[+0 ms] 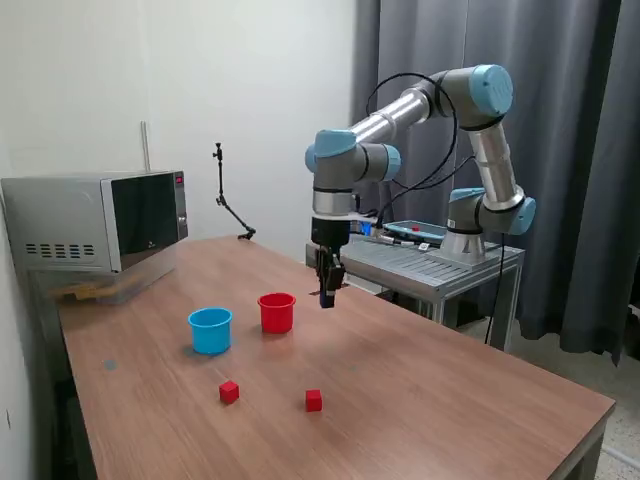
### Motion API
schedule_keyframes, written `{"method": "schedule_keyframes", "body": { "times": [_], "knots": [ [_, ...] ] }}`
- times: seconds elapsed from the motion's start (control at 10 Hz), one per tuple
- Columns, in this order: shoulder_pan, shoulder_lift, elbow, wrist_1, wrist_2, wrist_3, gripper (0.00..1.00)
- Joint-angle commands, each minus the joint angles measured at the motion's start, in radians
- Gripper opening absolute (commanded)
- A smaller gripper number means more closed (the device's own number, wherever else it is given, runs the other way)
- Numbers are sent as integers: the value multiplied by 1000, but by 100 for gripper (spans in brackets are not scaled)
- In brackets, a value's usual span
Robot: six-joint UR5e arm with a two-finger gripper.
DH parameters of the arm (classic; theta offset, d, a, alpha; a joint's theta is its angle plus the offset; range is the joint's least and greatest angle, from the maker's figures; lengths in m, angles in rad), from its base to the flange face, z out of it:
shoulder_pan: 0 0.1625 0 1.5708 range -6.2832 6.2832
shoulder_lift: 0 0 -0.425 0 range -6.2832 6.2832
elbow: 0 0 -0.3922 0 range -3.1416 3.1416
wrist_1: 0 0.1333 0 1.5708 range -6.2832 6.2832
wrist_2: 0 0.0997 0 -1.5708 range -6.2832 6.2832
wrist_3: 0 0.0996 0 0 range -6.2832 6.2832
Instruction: Place red objects in the red bin, and blue objects in the blue bin.
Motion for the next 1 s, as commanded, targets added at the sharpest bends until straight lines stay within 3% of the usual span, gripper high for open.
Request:
{"method": "schedule_keyframes", "body": {
  "times": [0.0, 0.4, 0.5, 0.9],
  "knots": [
    [-27, 3, -51, 29, -1, 0, 0],
    [-81, 21, -145, 70, -11, -15, 0],
    [-91, 33, -168, 79, -33, -15, 0],
    [-139, 105, -306, 134, -57, -15, 0]
  ]
}}
